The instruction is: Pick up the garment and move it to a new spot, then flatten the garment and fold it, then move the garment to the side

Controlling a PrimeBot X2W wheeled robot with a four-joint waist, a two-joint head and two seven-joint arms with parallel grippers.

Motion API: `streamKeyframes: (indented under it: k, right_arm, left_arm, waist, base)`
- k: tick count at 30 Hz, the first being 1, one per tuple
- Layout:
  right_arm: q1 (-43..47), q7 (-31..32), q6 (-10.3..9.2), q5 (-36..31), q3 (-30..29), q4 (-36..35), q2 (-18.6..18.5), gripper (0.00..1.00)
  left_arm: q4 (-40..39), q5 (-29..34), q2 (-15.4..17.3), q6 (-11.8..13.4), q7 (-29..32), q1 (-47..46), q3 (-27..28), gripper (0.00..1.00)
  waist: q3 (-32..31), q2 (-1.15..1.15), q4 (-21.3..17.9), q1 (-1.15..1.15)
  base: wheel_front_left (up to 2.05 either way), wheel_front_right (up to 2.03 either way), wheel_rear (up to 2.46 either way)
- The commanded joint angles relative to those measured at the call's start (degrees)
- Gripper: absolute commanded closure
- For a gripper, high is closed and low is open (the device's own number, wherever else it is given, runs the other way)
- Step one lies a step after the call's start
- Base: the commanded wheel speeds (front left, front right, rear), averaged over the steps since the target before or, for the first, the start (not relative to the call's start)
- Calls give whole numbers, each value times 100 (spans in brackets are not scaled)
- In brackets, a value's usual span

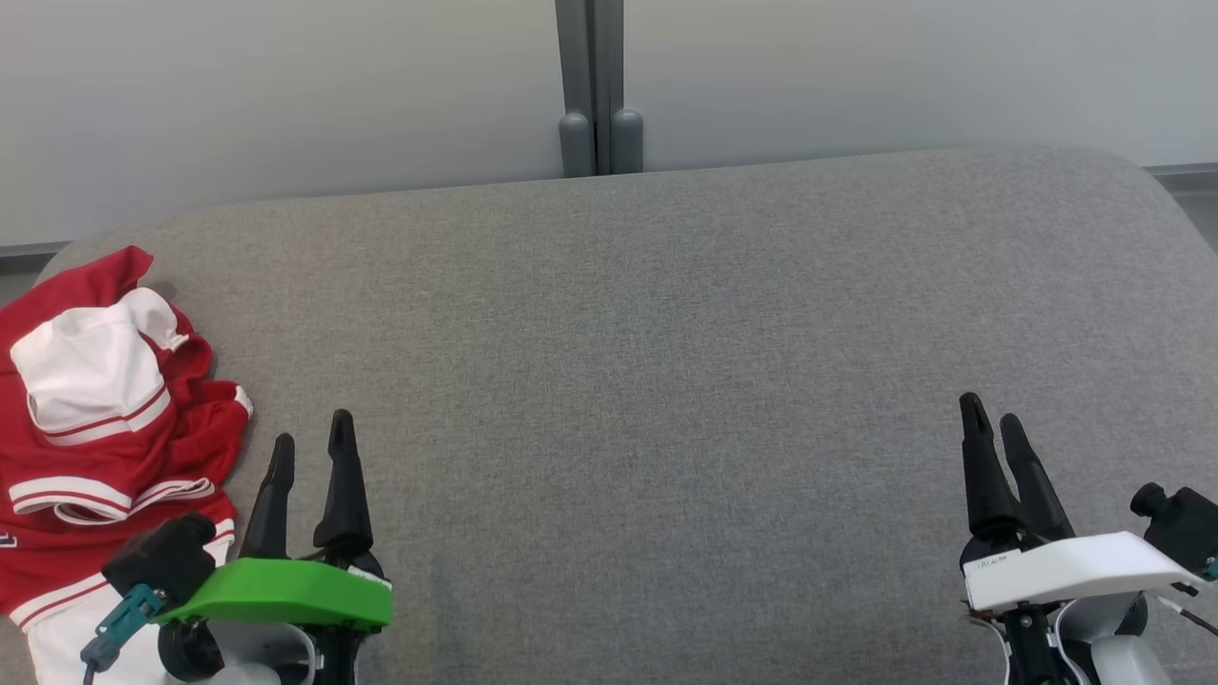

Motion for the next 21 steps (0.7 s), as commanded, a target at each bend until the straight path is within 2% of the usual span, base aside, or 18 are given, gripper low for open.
streamKeyframes:
  k: [1, 21]
  right_arm:
    - [28, -54, 2, -188, 10, -97, -31, 0]
    - [139, -340, 2, -1532, 109, -107, -46, 0]
  left_arm:
    - [-83, 213, 42, 39, -57, -4, -23, 0]
    - [-8, 1606, 52, 169, -342, 12, -258, 0]
  waist:
    - [1, 0, 3, 0]
    - [-19, 0, 49, 0]
  base:
    - [0, 0, 0]
    - [0, 0, 0]
